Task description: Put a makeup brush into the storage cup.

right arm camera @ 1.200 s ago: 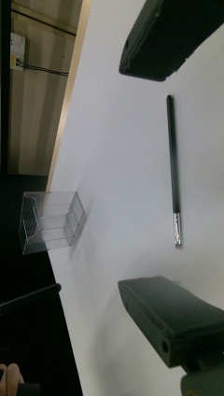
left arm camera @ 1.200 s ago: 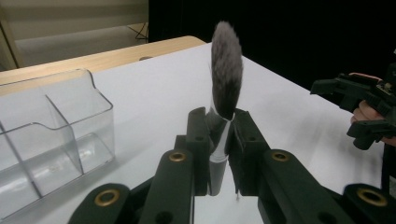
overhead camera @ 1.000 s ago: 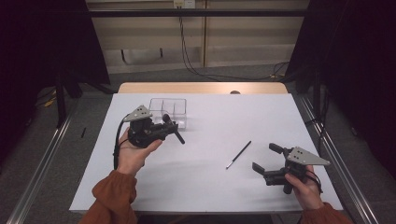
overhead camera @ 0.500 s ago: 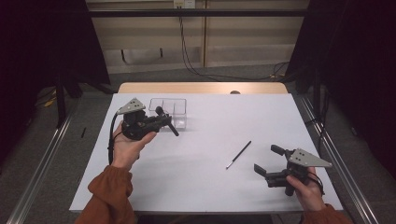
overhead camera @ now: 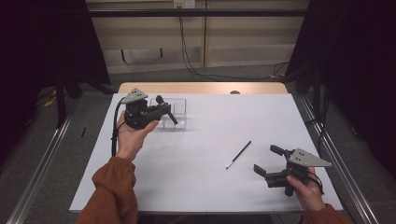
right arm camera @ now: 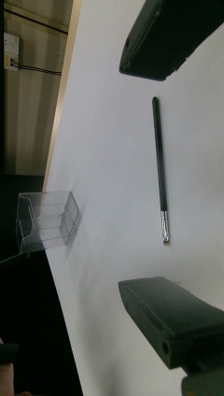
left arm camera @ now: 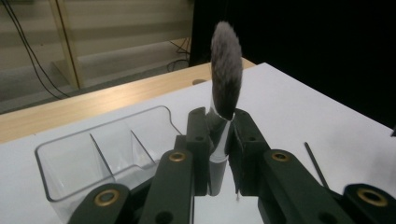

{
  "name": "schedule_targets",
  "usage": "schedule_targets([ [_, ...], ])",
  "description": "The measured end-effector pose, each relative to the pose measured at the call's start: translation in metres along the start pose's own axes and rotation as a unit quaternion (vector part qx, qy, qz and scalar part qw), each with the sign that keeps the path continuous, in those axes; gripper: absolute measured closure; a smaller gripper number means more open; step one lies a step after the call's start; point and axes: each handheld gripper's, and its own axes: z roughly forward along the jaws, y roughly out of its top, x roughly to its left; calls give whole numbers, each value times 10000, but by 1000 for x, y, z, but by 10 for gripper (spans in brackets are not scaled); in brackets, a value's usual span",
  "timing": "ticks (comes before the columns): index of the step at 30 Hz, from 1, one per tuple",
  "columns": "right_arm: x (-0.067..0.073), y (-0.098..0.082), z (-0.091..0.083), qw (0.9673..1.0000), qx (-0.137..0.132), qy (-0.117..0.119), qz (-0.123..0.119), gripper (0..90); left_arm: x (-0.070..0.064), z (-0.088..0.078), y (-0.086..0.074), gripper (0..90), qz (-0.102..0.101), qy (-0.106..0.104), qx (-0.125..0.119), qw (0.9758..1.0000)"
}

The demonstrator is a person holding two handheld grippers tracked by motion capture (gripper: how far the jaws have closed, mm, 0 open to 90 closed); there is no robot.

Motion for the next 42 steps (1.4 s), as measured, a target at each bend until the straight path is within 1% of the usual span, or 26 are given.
schedule_targets([
  [2, 0, 0, 0, 10000, 3, 12, 3, 0, 2, 3, 2, 795, -1, 40, -10, 10000],
  [4, 0, 0, 0, 10000, 2, -5, -7, 0, 3, 6, 3, 795, -30, 24, -28, 10000],
  [8, 0, 0, 1, 10000, 49, 33, -18, 0, 4, 11, 8, 795, 29, 86, 5, 10000],
  [10, 0, 0, 1, 10000, 47, 32, -15, 0, 5, 12, 11, 795, 5, 128, -11, 9999],
  [12, 0, 0, 1, 10000, 42, 27, -11, 0, 6, 13, 13, 794, -29, 120, -37, 9999],
  [14, 0, 0, 1, 10000, 37, 29, 7, 0, 4, 16, 15, 795, 84, 134, -36, 9999],
  [16, 0, 0, 1, 10000, 38, 28, -4, 0, 3, 20, 16, 795, 182, 191, -23, 9997],
  [17, 0, -1, 2, 10000, 34, 28, 0, 0, 4, 22, 16, 795, 178, 180, 5, 9997],
  [18, 0, -1, 2, 10000, 32, 36, 6, 0, 4, 25, 16, 795, 133, 177, -27, 9998],
  [19, 0, -1, 2, 10000, 31, 42, 7, 0, 4, 27, 17, 795, 147, 222, 17, 9996],
  [21, 0, 0, 1, 10000, 30, 35, 10, 0, 5, 31, 18, 795, 143, 215, 9, 9997],
  [22, 0, 0, 1, 10000, 26, 38, 11, 0, 6, 32, 18, 795, 123, 264, 46, 9996],
  [23, 0, 0, 1, 10000, 11, 39, 17, 0, 7, 33, 19, 795, 142, 262, 43, 9995],
  [24, -1, -1, 1, 10000, 14, 32, 25, 0, 8, 34, 20, 795, 89, 259, 22, 9996],
  [27, -1, -1, 1, 10000, 13, 37, 26, 0, 11, 36, 22, 795, 44, 270, 19, 9996],
  [31, 0, -1, 1, 10000, 28, 54, 9, 0, 14, 40, 24, 795, 34, 278, 28, 9996],
  [32, 0, -1, 1, 10000, 29, 60, 14, 0, 14, 41, 24, 795, 55, 275, 27, 9996],
  [33, 0, -1, 1, 10000, 36, 63, 17, 0, 14, 42, 23, 795, 33, 299, 24, 9995],
  [35, 0, -1, 1, 10000, 36, 66, 11, 0, 16, 43, 22, 795, 87, 234, 25, 9997],
  [36, 0, -1, 1, 10000, 32, 74, 11, 0, 17, 44, 21, 795, 169, 321, 29, 9993],
  [37, 0, -1, 1, 10000, 31, 62, 11, 0, 18, 45, 20, 795, 119, 341, 57, 9993],
  [38, 0, -1, 1, 10000, 38, 67, 9, 0, 20, 46, 18, 795, 49, 308, 40, 9995],
  [40, 0, -1, 1, 10000, 34, 75, 8, 0, 21, 48, 17, 795, 60, 344, 92, 9993],
  [41, 1, -1, 1, 10000, 31, 78, 13, 0, 21, 49, 16, 795, 31, 317, 67, 9995],
  [42, 0, -1, 1, 10000, 35, 88, 18, 0, 21, 50, 16, 795, 56, 316, 95, 9994],
])
